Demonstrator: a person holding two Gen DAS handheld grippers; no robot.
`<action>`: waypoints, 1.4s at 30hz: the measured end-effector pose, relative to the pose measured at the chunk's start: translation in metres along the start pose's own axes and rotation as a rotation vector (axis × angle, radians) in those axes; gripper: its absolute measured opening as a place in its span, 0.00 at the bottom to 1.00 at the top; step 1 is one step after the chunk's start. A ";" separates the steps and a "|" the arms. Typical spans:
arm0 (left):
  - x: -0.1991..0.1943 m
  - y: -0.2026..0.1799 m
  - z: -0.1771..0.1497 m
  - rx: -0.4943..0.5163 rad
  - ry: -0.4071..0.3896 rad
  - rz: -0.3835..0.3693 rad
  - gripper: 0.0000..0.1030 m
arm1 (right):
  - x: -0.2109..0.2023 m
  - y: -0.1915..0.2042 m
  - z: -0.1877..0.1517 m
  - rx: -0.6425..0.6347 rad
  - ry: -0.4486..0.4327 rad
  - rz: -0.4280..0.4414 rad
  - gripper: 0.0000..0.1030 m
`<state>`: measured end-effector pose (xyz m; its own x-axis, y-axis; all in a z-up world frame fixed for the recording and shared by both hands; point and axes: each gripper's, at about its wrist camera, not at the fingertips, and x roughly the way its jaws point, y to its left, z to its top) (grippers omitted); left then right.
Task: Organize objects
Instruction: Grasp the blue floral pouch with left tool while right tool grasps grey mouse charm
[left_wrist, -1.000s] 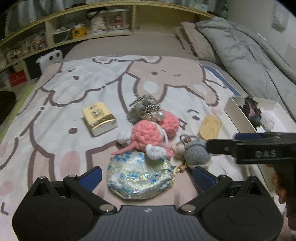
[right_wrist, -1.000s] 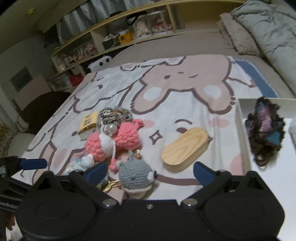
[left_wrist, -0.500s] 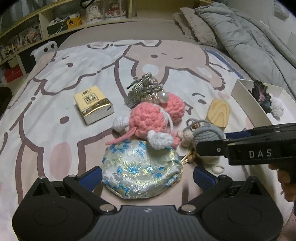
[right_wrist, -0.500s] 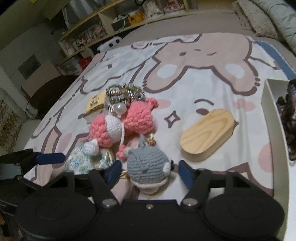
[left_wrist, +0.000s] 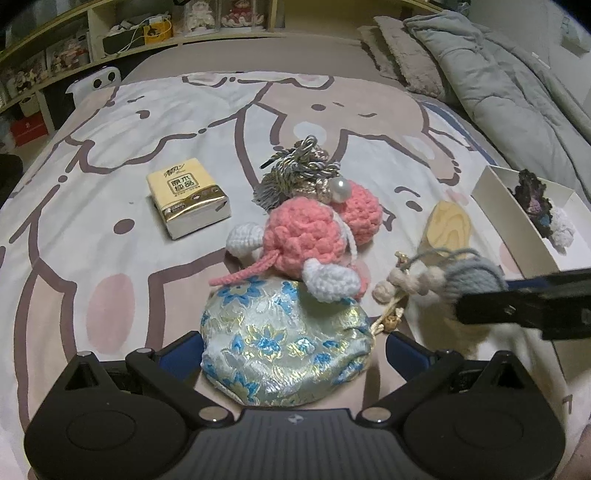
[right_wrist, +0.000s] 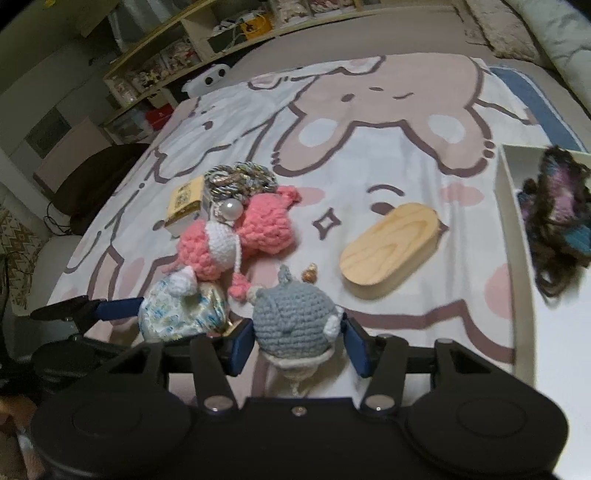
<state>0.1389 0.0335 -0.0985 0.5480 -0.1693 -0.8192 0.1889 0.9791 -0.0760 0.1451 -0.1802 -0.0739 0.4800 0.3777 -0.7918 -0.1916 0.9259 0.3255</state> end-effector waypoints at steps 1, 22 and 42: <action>0.002 0.000 0.001 -0.001 0.003 0.005 1.00 | 0.000 -0.001 -0.001 -0.001 0.005 -0.005 0.52; -0.016 -0.005 0.011 -0.029 0.042 0.035 0.85 | -0.007 0.000 -0.004 -0.027 -0.008 -0.011 0.52; -0.088 -0.007 0.016 -0.121 -0.170 0.039 0.85 | -0.066 0.017 0.001 -0.052 -0.181 -0.015 0.51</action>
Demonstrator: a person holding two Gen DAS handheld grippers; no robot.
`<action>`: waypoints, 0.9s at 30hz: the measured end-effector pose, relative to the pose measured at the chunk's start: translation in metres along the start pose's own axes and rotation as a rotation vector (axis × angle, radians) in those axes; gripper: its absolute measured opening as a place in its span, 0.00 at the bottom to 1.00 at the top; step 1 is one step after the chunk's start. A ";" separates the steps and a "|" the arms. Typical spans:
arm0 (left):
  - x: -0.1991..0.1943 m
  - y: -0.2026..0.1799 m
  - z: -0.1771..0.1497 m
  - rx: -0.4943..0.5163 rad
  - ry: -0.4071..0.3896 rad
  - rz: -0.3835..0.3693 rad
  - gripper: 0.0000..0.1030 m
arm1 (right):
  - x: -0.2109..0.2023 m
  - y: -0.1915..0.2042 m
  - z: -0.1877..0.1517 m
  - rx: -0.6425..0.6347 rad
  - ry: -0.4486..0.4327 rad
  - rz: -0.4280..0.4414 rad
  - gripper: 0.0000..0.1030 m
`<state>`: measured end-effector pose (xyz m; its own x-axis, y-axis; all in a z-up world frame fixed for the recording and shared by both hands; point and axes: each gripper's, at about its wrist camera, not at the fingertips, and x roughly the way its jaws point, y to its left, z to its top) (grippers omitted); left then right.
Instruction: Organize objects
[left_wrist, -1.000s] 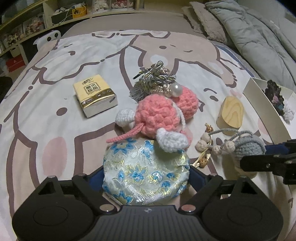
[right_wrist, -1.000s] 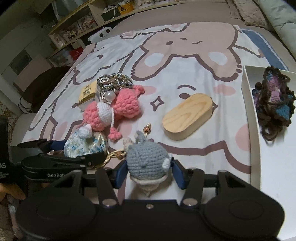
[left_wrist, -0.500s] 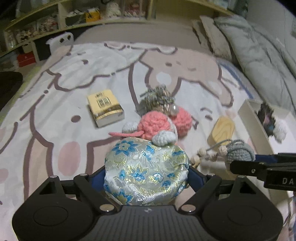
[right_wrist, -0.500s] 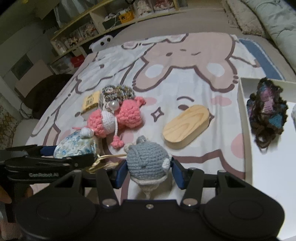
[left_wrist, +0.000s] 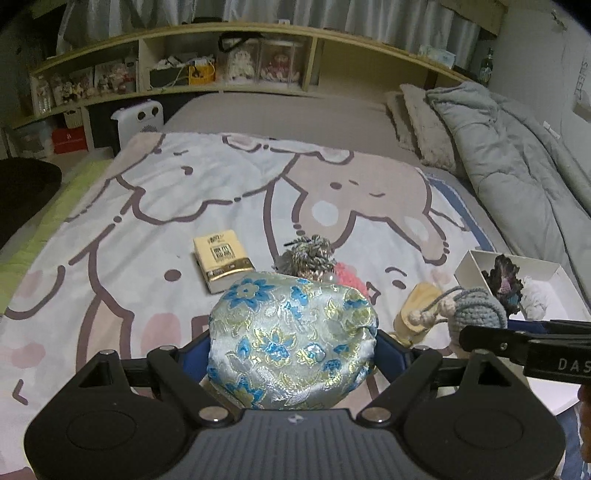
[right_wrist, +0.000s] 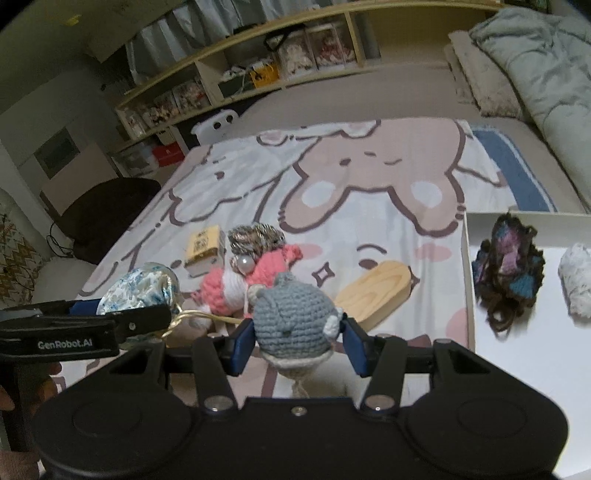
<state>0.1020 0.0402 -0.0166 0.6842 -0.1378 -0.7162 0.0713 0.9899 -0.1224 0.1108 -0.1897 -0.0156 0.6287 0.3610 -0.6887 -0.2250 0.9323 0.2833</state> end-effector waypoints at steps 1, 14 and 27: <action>-0.002 0.000 0.001 -0.001 -0.007 -0.002 0.85 | -0.003 0.000 0.001 0.001 -0.007 -0.003 0.51; -0.018 0.013 0.007 -0.022 -0.049 0.037 0.85 | -0.033 -0.009 0.009 0.034 -0.062 -0.054 0.51; -0.021 0.005 0.007 0.008 -0.052 0.031 0.85 | -0.035 -0.010 0.009 0.021 -0.046 -0.072 0.51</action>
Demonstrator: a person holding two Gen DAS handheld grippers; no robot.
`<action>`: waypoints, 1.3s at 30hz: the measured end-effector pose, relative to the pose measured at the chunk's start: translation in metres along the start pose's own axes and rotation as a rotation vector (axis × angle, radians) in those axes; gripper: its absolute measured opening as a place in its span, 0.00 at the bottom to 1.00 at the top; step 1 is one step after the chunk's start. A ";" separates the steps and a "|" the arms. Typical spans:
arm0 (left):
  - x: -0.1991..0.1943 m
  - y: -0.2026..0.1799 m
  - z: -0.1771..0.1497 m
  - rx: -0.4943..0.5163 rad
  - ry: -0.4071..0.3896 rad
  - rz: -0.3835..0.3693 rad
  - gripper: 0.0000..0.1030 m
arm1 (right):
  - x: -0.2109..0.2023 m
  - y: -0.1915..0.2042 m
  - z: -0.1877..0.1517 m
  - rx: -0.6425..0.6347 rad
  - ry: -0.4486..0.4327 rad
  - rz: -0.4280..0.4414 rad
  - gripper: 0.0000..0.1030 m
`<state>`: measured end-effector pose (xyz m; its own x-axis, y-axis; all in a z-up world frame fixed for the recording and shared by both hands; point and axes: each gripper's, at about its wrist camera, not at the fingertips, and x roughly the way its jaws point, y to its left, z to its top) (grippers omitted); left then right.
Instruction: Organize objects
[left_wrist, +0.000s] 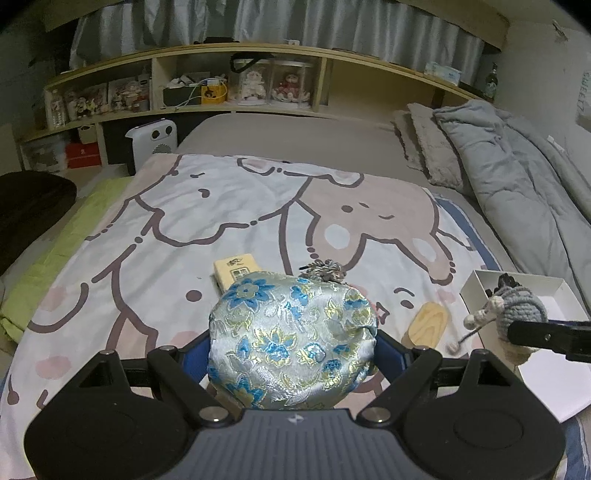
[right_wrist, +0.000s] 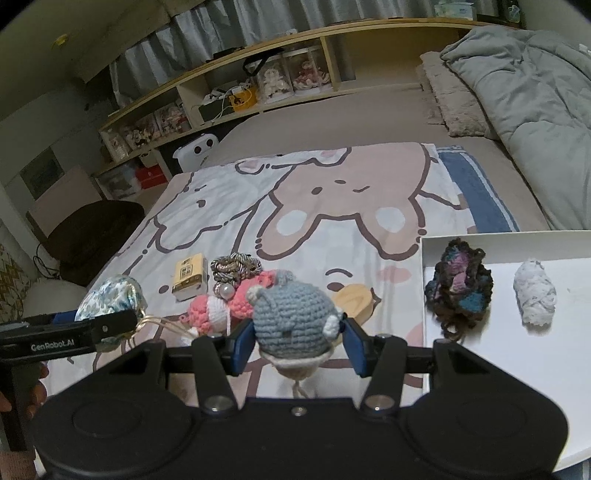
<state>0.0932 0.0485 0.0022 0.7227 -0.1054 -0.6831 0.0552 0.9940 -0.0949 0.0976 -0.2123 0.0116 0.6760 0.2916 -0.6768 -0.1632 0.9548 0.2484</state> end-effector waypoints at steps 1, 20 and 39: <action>0.000 -0.002 0.000 0.006 0.001 -0.002 0.85 | -0.001 0.001 0.000 -0.003 0.002 -0.003 0.51; -0.006 -0.104 0.024 0.133 -0.045 -0.125 0.85 | -0.056 -0.079 0.016 0.038 -0.033 -0.121 0.51; 0.019 -0.252 0.017 0.267 -0.028 -0.296 0.85 | -0.104 -0.196 0.018 0.148 -0.088 -0.265 0.51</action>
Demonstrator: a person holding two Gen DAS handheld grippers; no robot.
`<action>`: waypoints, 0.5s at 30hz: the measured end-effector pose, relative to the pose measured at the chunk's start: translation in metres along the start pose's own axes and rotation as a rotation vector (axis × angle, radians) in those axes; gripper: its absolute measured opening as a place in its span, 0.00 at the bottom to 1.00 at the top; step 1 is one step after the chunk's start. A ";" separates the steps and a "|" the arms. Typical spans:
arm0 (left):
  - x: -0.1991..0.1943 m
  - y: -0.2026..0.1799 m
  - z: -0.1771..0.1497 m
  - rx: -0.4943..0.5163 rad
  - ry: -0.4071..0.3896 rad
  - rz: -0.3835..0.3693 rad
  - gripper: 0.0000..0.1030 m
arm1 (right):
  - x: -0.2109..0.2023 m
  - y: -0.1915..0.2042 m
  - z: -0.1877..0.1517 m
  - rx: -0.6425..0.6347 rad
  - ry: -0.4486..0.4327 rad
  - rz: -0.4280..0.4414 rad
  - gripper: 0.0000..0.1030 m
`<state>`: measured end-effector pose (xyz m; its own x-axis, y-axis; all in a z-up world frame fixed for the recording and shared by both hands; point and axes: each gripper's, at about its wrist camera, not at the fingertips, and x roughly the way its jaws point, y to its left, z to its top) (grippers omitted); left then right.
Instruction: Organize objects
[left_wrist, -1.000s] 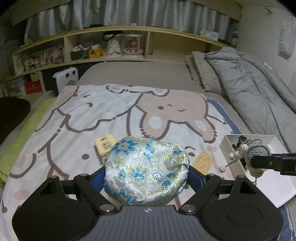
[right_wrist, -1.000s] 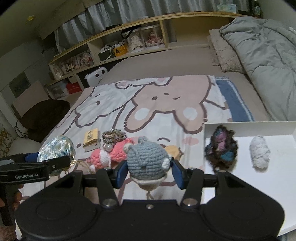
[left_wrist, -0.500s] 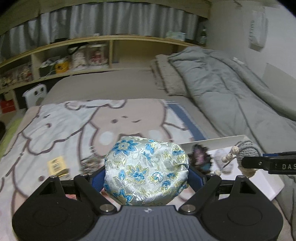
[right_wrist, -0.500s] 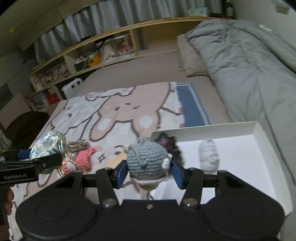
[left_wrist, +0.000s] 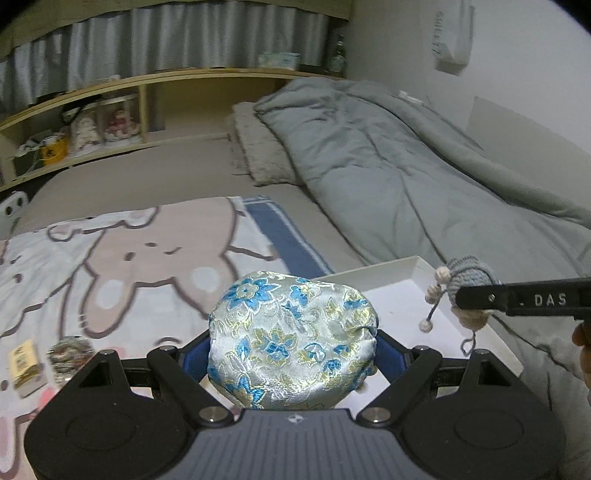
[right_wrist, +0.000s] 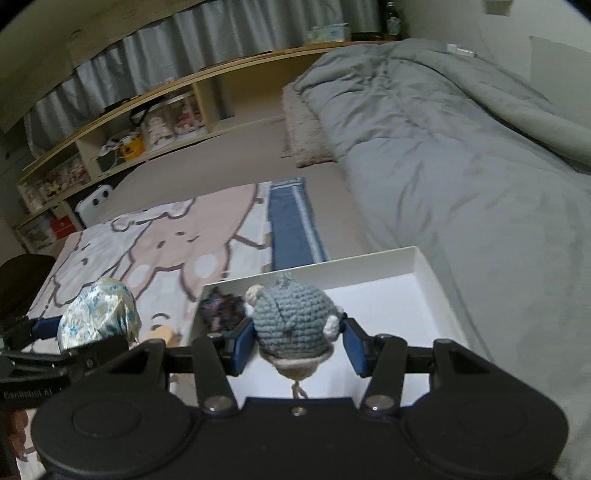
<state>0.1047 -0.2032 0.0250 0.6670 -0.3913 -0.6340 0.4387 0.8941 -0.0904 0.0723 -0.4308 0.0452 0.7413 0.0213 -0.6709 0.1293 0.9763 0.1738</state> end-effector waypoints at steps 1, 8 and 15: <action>0.004 -0.005 0.000 0.004 0.003 -0.007 0.85 | 0.001 -0.005 0.000 0.003 0.000 -0.006 0.51; 0.029 -0.035 0.004 0.008 0.009 -0.049 0.85 | 0.010 -0.033 0.003 0.020 0.001 -0.034 0.51; 0.048 -0.051 0.022 0.028 -0.053 -0.031 0.85 | 0.028 -0.052 0.011 0.039 0.001 -0.051 0.51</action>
<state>0.1276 -0.2729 0.0165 0.6834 -0.4301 -0.5899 0.4756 0.8754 -0.0872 0.0938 -0.4838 0.0252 0.7325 -0.0286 -0.6802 0.1930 0.9668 0.1672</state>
